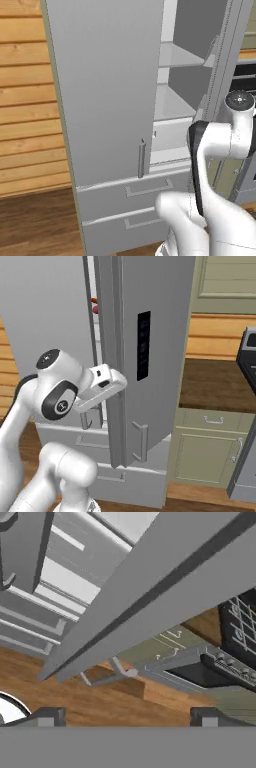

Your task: Take the strawberry from the fridge and place it on top of the pancake, located on the dining counter.

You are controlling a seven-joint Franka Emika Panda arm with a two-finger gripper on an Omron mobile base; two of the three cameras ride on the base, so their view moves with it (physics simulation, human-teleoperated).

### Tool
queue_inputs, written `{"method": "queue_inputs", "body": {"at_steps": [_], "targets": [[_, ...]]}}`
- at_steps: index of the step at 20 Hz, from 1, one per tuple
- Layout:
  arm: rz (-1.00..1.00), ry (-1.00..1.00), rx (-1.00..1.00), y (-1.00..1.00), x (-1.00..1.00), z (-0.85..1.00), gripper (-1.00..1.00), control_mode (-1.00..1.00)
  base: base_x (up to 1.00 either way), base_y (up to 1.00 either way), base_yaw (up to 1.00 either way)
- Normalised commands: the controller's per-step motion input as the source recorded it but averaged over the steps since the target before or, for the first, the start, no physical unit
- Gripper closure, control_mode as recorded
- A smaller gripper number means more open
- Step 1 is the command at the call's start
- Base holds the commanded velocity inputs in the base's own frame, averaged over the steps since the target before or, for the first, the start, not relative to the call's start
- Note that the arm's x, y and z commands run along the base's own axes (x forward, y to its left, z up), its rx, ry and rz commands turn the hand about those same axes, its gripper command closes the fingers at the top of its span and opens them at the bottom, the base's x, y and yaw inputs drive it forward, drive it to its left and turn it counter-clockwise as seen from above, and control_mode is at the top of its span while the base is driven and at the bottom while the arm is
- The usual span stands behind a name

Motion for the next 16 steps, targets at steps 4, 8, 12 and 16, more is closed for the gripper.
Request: {"method": "queue_inputs", "body": {"at_steps": [4, 8, 12, 16], "targets": [[0.0, 0.41, -0.68, 0.98, 0.35, 0.12, -1.0, -1.0, 0.0, 0.0, 0.0], [-0.03, 0.41, -0.39, 0.84, 0.49, 0.05, -1.0, -1.0, 0.0, 0.0, 0.0], [0.0, 0.33, -0.04, 0.01, 0.97, 0.0, -1.0, -1.0, 0.0, 0.0, 0.0], [0.0, 0.19, 0.0, -0.67, 0.86, -0.14, -1.0, -1.0, 0.0, 0.0, 0.0]]}}
